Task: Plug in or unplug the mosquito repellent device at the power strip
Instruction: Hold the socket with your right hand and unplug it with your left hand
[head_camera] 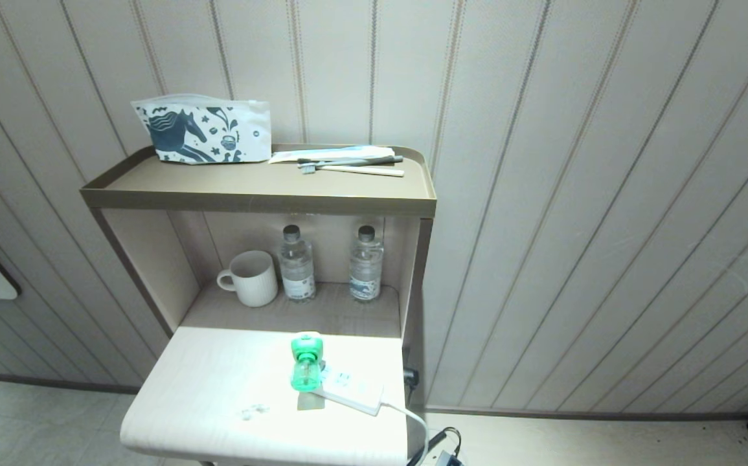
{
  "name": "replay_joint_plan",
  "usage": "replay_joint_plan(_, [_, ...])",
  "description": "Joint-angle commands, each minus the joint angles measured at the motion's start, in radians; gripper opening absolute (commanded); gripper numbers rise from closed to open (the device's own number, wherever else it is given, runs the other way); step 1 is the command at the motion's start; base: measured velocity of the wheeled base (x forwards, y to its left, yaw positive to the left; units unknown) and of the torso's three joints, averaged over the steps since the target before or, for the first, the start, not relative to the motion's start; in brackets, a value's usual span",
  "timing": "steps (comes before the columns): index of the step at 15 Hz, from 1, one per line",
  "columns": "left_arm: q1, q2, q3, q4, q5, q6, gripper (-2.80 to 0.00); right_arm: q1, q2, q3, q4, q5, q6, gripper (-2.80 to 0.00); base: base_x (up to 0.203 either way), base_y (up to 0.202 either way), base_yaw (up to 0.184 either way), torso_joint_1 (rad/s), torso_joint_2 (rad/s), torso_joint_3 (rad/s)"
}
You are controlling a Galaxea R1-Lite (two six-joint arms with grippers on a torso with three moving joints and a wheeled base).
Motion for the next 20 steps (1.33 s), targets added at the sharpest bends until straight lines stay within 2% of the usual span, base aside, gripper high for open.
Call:
replay_joint_plan(1, [0.000,0.000,-0.033,0.000,0.004,0.020,-2.80,0.001,0.002,0.000,0.000,0.000,0.000,-2.80,0.000,0.000,0.000,0.000,0.00,0.000])
replay_joint_plan(2, [0.000,0.002,-0.057,0.003,0.004,0.025,-2.80,0.001,0.001,0.000,0.000,0.000,0.000,-2.80,0.000,0.000,0.000,0.000,0.00,0.000])
replay_joint_plan(4, [0.000,0.062,-0.230,0.035,0.004,0.031,-2.80,0.001,0.002,0.000,0.000,0.000,0.000,-2.80,0.000,0.000,0.000,0.000,0.00,0.000])
replay_joint_plan(7, [-0.001,0.297,-0.504,0.122,-0.008,0.035,-2.80,0.001,0.002,0.000,0.000,0.000,0.000,-2.80,0.000,0.000,0.000,0.000,0.00,0.000])
replay_joint_plan(9, [-0.001,0.476,-0.677,0.221,-0.034,0.034,-2.80,0.001,0.002,0.000,0.000,0.001,0.000,-2.80,0.000,0.000,0.000,0.000,0.00,0.000])
replay_joint_plan(10, [-0.001,0.570,-0.794,0.318,-0.045,0.033,-2.80,0.001,0.002,0.000,0.000,0.001,0.000,-2.80,0.000,0.000,0.000,0.000,0.00,0.000])
replay_joint_plan(12, [-0.008,0.763,-1.062,0.646,-0.090,0.018,-2.80,0.001,0.002,0.000,0.000,0.001,0.000,-2.80,0.000,0.000,0.000,0.000,0.00,0.000])
replay_joint_plan(14, [-0.033,0.976,-1.267,0.974,-0.195,-0.015,-2.80,0.001,0.002,0.000,0.000,0.001,0.000,-2.80,0.000,0.000,0.000,0.000,0.00,0.000])
replay_joint_plan(15, [-0.055,1.066,-1.322,1.083,-0.240,-0.030,-2.80,0.001,0.002,0.000,0.000,0.001,0.000,-2.80,0.000,0.000,0.000,0.000,0.00,0.000])
replay_joint_plan(17, [-0.165,1.236,-1.373,1.219,-0.303,-0.089,-2.80,0.001,0.002,0.000,0.000,0.001,0.000,-2.80,0.000,0.000,0.000,0.000,0.00,0.000])
replay_joint_plan(19, [-0.357,1.350,-1.359,1.232,-0.317,-0.189,-2.80,0.001,0.002,0.000,0.000,0.001,0.000,-2.80,0.000,0.000,0.000,0.000,0.00,0.000])
replay_joint_plan(20, [-0.453,1.406,-1.337,1.194,-0.293,-0.252,-2.80,0.001,0.002,0.000,0.000,0.001,0.000,-2.80,0.000,0.000,0.000,0.000,0.00,0.000])
